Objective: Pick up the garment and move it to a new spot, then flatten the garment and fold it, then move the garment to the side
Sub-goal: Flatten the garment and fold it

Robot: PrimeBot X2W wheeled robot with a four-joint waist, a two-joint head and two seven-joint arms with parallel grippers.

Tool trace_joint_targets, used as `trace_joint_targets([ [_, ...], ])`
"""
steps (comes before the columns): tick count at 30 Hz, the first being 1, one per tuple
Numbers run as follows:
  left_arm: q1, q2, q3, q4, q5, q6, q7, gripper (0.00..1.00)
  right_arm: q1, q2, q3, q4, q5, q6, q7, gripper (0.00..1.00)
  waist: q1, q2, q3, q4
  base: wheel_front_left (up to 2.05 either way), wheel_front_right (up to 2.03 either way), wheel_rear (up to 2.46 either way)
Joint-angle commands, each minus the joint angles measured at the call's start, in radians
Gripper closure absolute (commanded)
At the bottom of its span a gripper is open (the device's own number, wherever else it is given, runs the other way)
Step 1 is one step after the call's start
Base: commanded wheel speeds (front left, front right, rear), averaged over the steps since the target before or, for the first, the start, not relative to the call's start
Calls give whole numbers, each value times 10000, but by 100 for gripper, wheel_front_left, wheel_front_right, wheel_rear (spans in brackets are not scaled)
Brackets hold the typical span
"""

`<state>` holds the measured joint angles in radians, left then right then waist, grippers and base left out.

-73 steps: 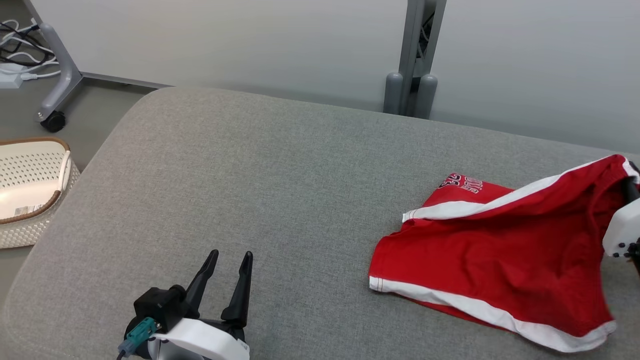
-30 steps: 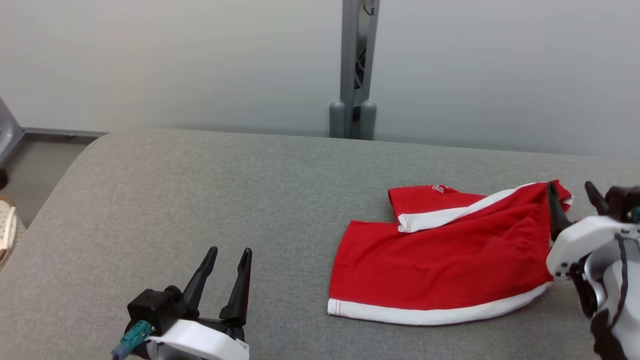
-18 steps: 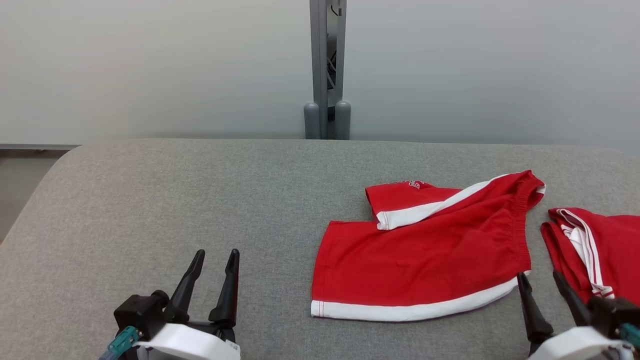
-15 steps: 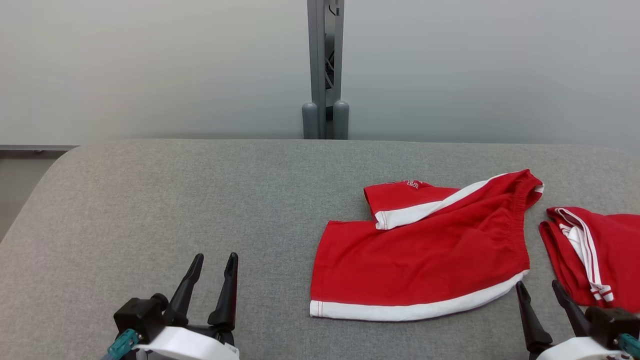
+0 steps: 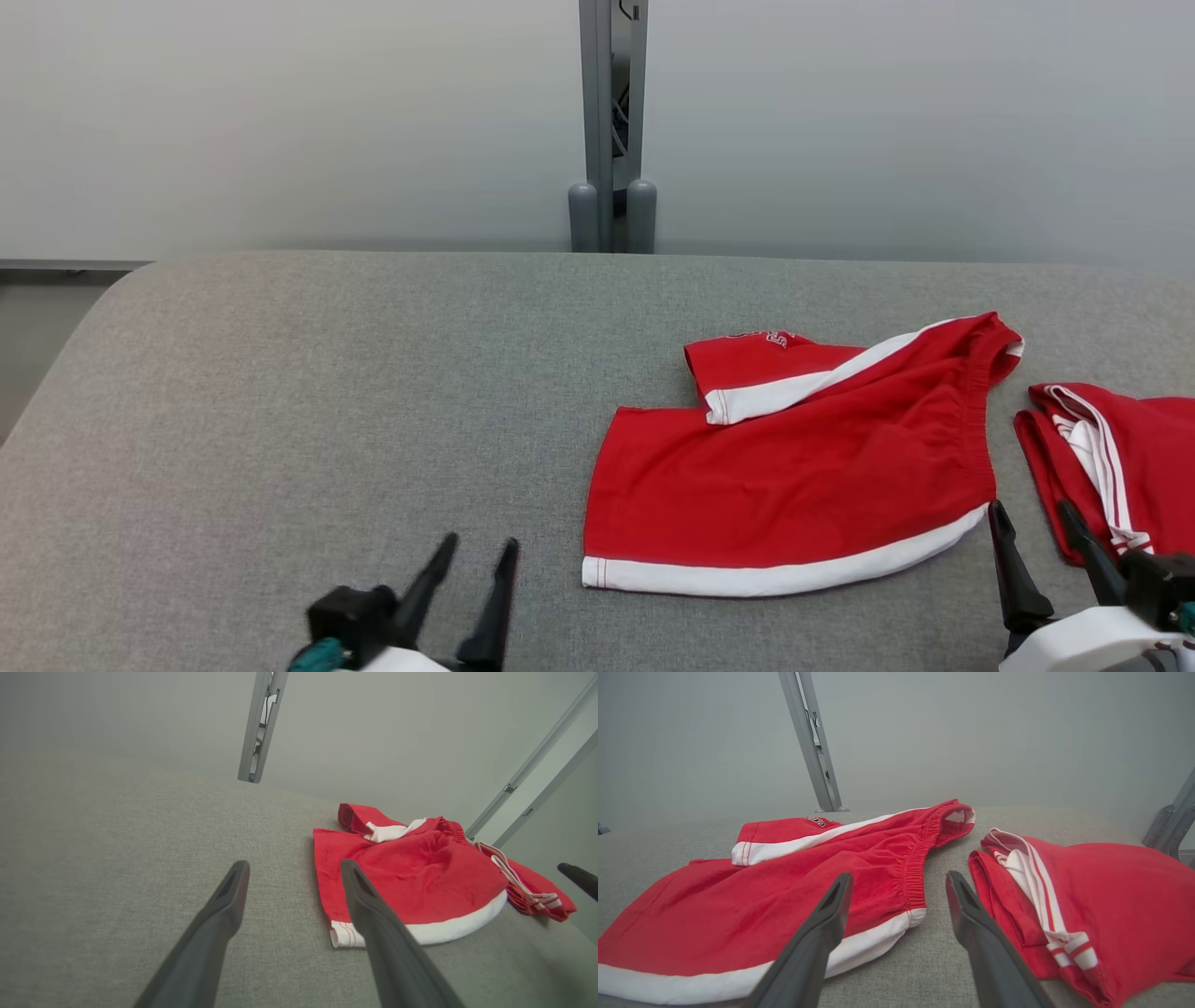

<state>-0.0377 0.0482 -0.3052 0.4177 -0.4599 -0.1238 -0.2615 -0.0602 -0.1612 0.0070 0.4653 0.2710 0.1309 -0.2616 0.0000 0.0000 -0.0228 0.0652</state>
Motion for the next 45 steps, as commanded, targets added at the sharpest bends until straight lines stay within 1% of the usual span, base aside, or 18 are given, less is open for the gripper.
trace_joint_targets([
  [1,-237,49,-192,166,-13,-78,-37,0,-109,-38,-38,1,-93,-4,-53,0,0,0,54,15,0,0,0],
  [6,-945,50,-1920,1462,-203,-77,-37,0,-196,95,-77,64,-208,-4,-52,0,0,0,263,-70,0,0,0],
  [10,-1637,159,-2961,2410,-584,-78,-37,0,-308,160,-75,94,-308,-4,-53,0,0,0,477,-221,0,0,0],
  [17,-2689,167,-3905,3816,-1228,-71,-37,0,-446,213,-108,107,-385,-4,-54,0,0,0,721,-449,0,0,0],
  [22,-3122,133,-4759,3986,-2055,-72,-37,0,-530,206,-124,114,-425,-4,-52,0,0,0,849,-561,0,0,0],
  [30,-3567,216,-5437,4194,-2742,-71,-37,0,-605,211,-181,132,-439,-4,-54,0,0,0,980,-616,0,0,0],
  [31,-3592,222,-5542,4257,-2849,-71,-37,12,-613,213,-184,132,-442,-4,-54,0,0,0,986,-615,0,0,0],
  [32,-3651,236,-5646,4303,-2941,-71,-37,47,-618,215,-189,139,-445,-4,-54,0,0,0,989,-610,0,0,0],
  [33,-3705,250,-5734,4341,-3038,-71,-37,54,-622,220,-197,153,-453,-4,-52,0,0,0,988,-602,0,0,0],
  [34,-3723,261,-5834,4389,-3126,-71,-37,58,-632,228,-206,167,-465,-4,-54,0,0,0,984,-593,0,0,0],
  [35,-3728,267,-5948,4433,-3217,-71,-37,71,-646,235,-210,175,-477,-4,-52,0,0,0,981,-586,0,0,0],
  [36,-3748,271,-6048,4473,-3292,-71,-37,87,-659,241,-214,180,-485,-4,-54,0,0,0,977,-577,0,0,0],
  [37,-3748,271,-6048,4473,-3292,-71,-37,87,-659,241,-214,180,-485,-4,-54,0,0,0,977,-577,0,0,0],
  [38,-3795,281,-6141,4475,-3363,-72,-37,100,-672,247,-218,180,-496,-4,-54,0,0,0,973,-568,0,0,0],
  [41,-3916,371,-6183,4342,-3528,-72,-37,100,-658,260,-255,176,-522,-4,-54,0,0,0,951,-524,0,0,0],
  [45,-3799,529,-5631,4141,-3367,-72,-37,100,-637,212,-297,267,-531,-4,-54,0,0,0,869,-443,0,0,0],
])
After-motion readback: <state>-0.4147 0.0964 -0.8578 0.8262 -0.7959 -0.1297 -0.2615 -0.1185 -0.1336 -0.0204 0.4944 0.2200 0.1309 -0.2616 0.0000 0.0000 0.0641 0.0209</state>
